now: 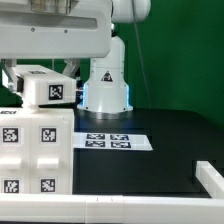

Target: Assemble cabinet

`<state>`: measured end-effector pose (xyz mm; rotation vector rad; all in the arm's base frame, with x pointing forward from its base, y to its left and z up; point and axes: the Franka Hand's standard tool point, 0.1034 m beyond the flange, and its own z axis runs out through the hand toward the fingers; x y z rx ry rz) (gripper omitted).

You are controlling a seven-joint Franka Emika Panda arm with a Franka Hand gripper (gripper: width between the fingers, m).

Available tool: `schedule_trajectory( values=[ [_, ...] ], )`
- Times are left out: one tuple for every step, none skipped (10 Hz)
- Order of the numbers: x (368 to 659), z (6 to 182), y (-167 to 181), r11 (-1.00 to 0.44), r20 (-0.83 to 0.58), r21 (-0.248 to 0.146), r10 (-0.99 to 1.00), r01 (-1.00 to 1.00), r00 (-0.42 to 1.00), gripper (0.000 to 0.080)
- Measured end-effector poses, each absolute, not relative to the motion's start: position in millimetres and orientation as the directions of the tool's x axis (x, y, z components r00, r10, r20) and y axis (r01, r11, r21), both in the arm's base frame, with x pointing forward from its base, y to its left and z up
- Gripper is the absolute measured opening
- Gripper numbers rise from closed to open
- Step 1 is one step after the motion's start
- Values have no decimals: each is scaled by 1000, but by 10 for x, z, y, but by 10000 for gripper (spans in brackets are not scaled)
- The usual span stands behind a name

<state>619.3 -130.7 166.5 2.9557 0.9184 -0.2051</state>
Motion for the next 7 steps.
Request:
schedule_trajectory(
  values=[
    [6199, 1666, -1299, -822, -138, -2, 564, 569, 814, 560],
    [6208, 1670, -1289, -821, -140, -4, 566, 571, 812, 560],
    [6211, 1682, -1281, -819, -152, -16, 568, 573, 809, 560],
    [6228, 1695, -1278, -817, -152, -16, 572, 577, 806, 560],
    [6236, 1703, -1279, -814, -150, -15, 576, 581, 803, 560],
    [6236, 1704, -1279, -813, -150, -15, 577, 582, 803, 560],
    [6234, 1700, -1279, -814, -151, -15, 576, 581, 803, 560]
  ],
)
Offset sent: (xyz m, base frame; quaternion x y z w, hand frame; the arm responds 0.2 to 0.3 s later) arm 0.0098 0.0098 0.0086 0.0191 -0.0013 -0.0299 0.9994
